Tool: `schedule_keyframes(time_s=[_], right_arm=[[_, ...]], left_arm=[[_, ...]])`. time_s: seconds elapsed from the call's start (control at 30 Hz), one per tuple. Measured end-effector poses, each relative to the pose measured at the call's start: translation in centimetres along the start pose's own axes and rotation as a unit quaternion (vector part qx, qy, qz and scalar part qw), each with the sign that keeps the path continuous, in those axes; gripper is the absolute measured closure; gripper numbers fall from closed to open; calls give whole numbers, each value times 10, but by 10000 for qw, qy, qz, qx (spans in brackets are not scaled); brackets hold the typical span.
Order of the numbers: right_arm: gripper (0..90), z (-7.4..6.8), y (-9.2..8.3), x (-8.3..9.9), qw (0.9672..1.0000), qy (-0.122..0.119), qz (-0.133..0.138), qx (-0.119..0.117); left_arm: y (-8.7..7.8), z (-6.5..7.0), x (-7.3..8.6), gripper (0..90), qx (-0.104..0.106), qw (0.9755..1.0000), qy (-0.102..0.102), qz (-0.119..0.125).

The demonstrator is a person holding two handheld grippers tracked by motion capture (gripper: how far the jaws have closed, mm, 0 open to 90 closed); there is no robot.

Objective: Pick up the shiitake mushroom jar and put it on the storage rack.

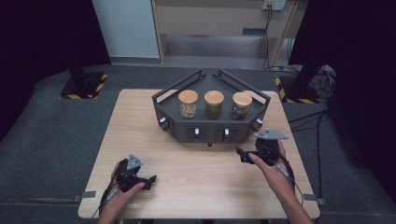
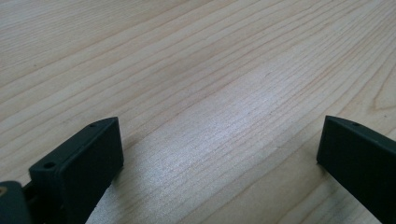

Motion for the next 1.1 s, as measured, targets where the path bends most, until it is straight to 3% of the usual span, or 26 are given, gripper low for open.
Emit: schedule_keyframes(time_s=[1.1], right_arm=[[23,-9,0,27,9997,-41,-209,-138]], left_arm=[[0,0,0,0,0,10000,0,1]])
Point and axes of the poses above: each handheld gripper's, and its own axes: y roughly forward along the jaws, x roughly out of its underside, z roughly to its right, the point moved 5 cm from there along y, roughly forward along the jaws, and after that the axes turned 4 degrees about y, right-handed, at the moved point
